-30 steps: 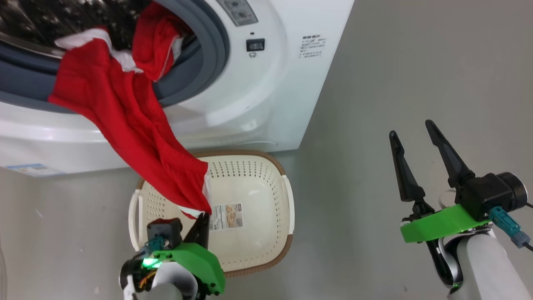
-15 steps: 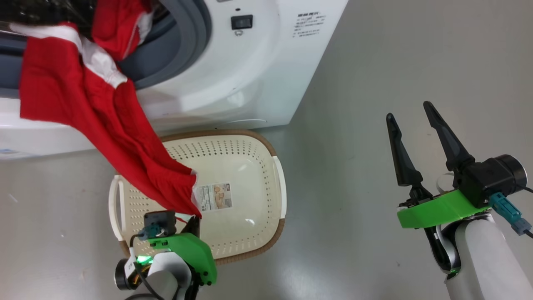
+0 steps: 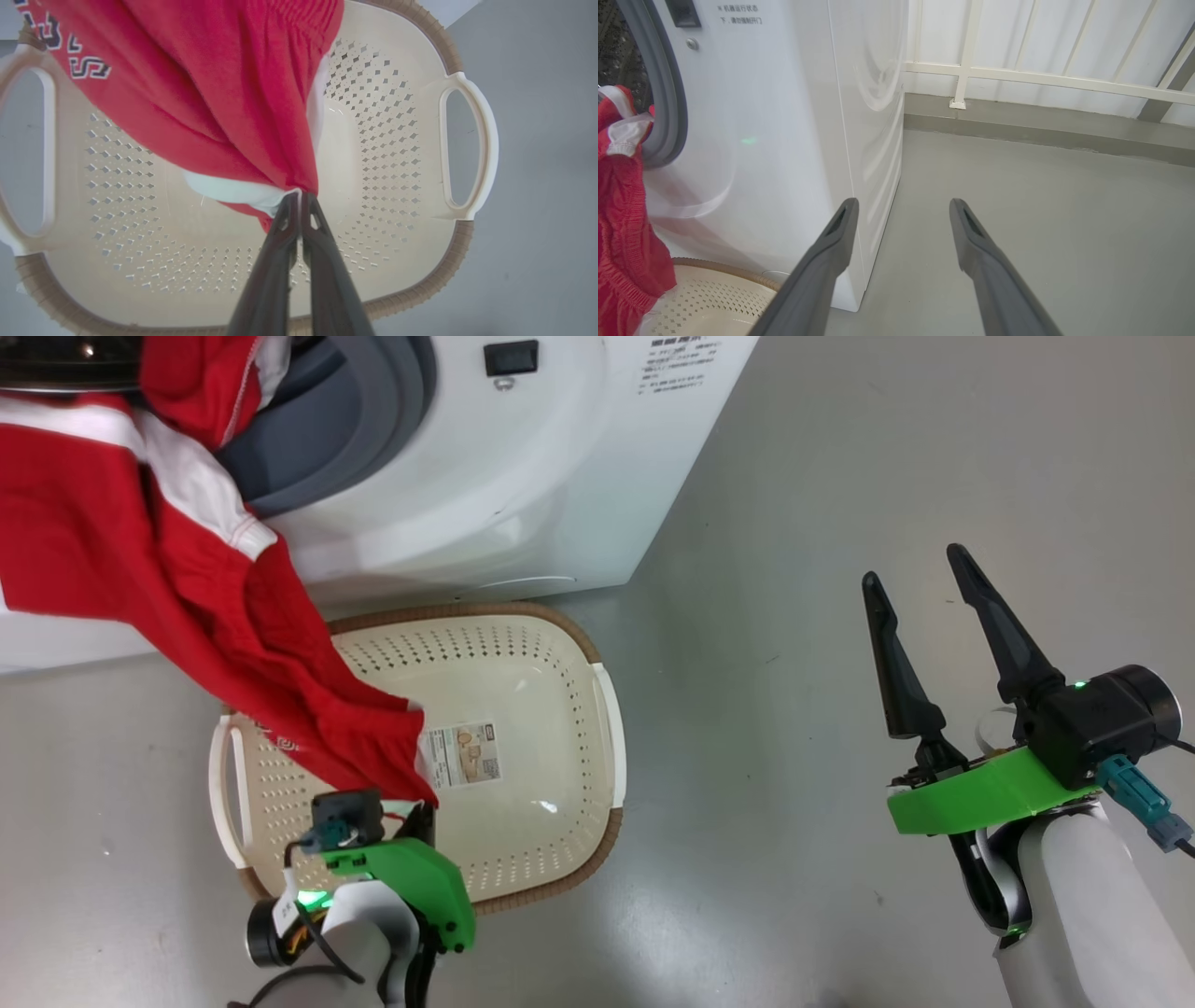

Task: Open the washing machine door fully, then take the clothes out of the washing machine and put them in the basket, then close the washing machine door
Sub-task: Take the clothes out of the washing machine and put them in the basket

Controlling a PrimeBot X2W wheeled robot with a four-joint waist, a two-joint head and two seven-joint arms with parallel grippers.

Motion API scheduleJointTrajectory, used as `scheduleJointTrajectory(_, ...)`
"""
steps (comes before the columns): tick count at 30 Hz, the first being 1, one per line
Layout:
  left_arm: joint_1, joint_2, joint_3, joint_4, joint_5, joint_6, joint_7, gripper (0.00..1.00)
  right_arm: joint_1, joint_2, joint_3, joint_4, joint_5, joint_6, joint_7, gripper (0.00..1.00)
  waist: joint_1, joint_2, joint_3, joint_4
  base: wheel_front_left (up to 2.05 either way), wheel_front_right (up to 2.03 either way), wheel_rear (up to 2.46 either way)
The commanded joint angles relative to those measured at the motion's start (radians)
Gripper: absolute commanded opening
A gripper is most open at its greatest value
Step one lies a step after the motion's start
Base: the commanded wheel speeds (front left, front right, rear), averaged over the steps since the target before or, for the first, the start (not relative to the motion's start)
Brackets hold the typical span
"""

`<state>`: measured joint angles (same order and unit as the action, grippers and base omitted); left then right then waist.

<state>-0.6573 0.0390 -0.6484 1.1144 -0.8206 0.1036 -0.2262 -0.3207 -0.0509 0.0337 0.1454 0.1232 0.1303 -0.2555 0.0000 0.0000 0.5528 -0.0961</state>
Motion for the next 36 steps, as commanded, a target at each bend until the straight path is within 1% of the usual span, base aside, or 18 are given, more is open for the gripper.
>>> scheduleJointTrajectory(1, -0.002, 0.011, 0.013, -0.001, -0.006, -0.004, -0.012, 1.0, -0.007, 0.001, 0.02, -0.023, 0.005, 0.0, -0.006, 1.0, 0.0, 0.0, 0.002, -0.001, 0.0, 0.0, 0.0)
scheduleJointTrajectory(6, -0.026, 0.011, -0.015, 0.009, -0.026, -0.012, -0.022, 1.0, -0.006, 0.001, 0.017, -0.021, 0.008, 0.0, -0.006, 1.0, 0.0, 0.0, 0.003, 0.001, 0.0, 0.0, 0.0)
scheduleJointTrajectory(10, -0.037, 0.011, -0.024, -0.002, -0.037, -0.009, -0.031, 1.0, -0.005, 0.001, 0.015, -0.018, 0.01, 0.0, -0.006, 1.0, 0.0, 0.0, 0.0, 0.005, 0.0, 0.0, 0.0)
scheduleJointTrajectory(13, -0.042, 0.011, -0.018, -0.02, -0.032, 0.002, -0.034, 1.0, -0.003, 0.001, 0.013, -0.017, 0.012, 0.0, -0.006, 1.0, 0.0, 0.0, -0.004, 0.01, 0.0, 0.0, 0.0)
scheduleJointTrajectory(15, -0.045, 0.015, 0.005, -0.054, -0.011, 0.017, -0.035, 1.0, -0.001, 0.001, 0.01, -0.017, 0.012, 0.0, -0.006, 1.0, 0.0, 0.0, -0.006, 0.015, 0.0, 0.0, 0.0)
scheduleJointTrajectory(20, -0.013, 0.044, 0.08, -0.183, 0.069, 0.056, -0.035, 1.0, 0.004, 0.001, 0.005, -0.019, 0.013, 0.0, -0.006, 1.0, 0.0, 0.0, -0.012, 0.025, 0.0, 0.0, 0.0)
scheduleJointTrajectory(22, 0.004, 0.058, 0.122, -0.256, 0.105, 0.066, -0.035, 1.0, 0.005, 0.001, 0.004, -0.02, 0.012, 0.0, -0.006, 1.0, 0.0, 0.0, -0.014, 0.03, 0.0, 0.0, 0.0)
scheduleJointTrajectory(27, 0.07, 0.081, 0.217, -0.431, 0.197, 0.085, -0.035, 1.0, 0.007, 0.001, 0.002, -0.021, 0.011, 0.0, -0.006, 1.0, 0.0, 0.0, -0.019, 0.036, 0.0, 0.0, 0.0)
scheduleJointTrajectory(31, 0.129, 0.084, 0.29, -0.577, 0.261, 0.097, -0.035, 1.0, 0.009, 0.001, -0.003, -0.022, 0.013, 0.0, -0.006, 1.0, 0.0, 0.0, -0.025, 0.039, 0.0, 0.0, 0.0)
scheduleJointTrajectory(36, 0.201, 0.094, 0.359, -0.745, 0.347, 0.11, -0.036, 1.0, 0.013, 0.001, -0.012, -0.024, 0.013, 0.0, -0.006, 1.0, 0.0, 0.0, -0.03, 0.044, 0.0, 0.0, 0.0)
